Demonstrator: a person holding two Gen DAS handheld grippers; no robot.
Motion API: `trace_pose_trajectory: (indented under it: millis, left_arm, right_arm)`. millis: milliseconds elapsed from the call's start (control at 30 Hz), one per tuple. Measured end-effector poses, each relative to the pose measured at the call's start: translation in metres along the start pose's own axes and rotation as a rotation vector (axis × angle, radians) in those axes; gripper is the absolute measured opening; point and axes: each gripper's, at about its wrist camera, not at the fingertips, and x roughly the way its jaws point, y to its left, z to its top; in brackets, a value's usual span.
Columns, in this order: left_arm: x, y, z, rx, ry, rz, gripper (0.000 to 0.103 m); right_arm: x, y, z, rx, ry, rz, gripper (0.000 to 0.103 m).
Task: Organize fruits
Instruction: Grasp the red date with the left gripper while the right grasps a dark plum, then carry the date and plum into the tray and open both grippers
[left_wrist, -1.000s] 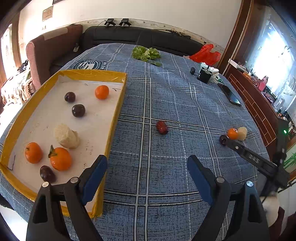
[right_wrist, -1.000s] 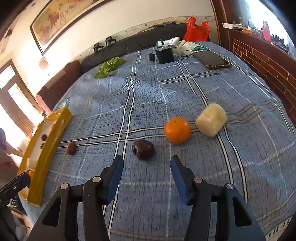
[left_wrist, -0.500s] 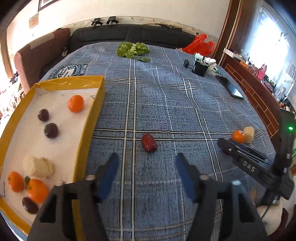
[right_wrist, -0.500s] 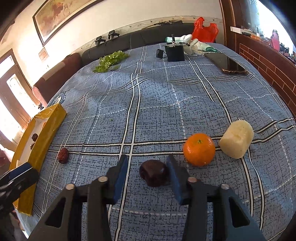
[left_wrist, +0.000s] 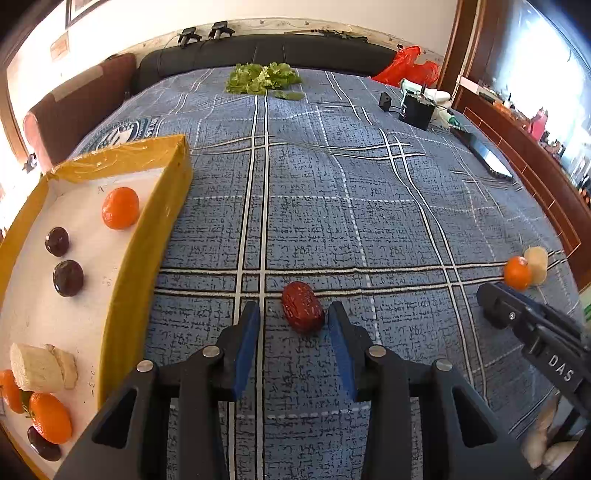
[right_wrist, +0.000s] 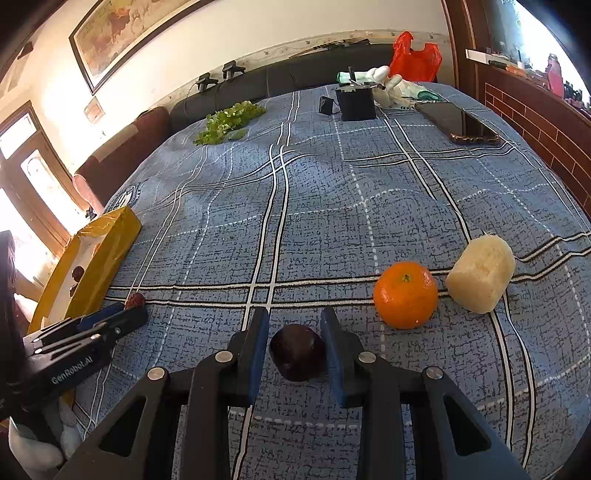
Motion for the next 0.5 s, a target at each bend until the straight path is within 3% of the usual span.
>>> trace_pose_trajectory:
  millis: [33, 300, 500]
  left_arm:
    - [0.0, -0.001, -0.001, 0.003, -0.004, 0.004, 0.02]
    - [-0.008, -0.001, -0.005, -0.015, -0.024, -0.02, 0.019]
    - [-0.034, 0.007, -0.008, -0.059, -0.07, -0.041, 0.019]
  right_arm:
    - [0.0, 0.0, 0.0, 0.0, 0.001, 0.0, 0.031]
    - [-0.003, 0.001, -0.002, -0.004, -0.005, 0.007, 0.029]
    - [-0.022, 0.011, -0.004, -0.042, -0.093, 0.076, 0.028]
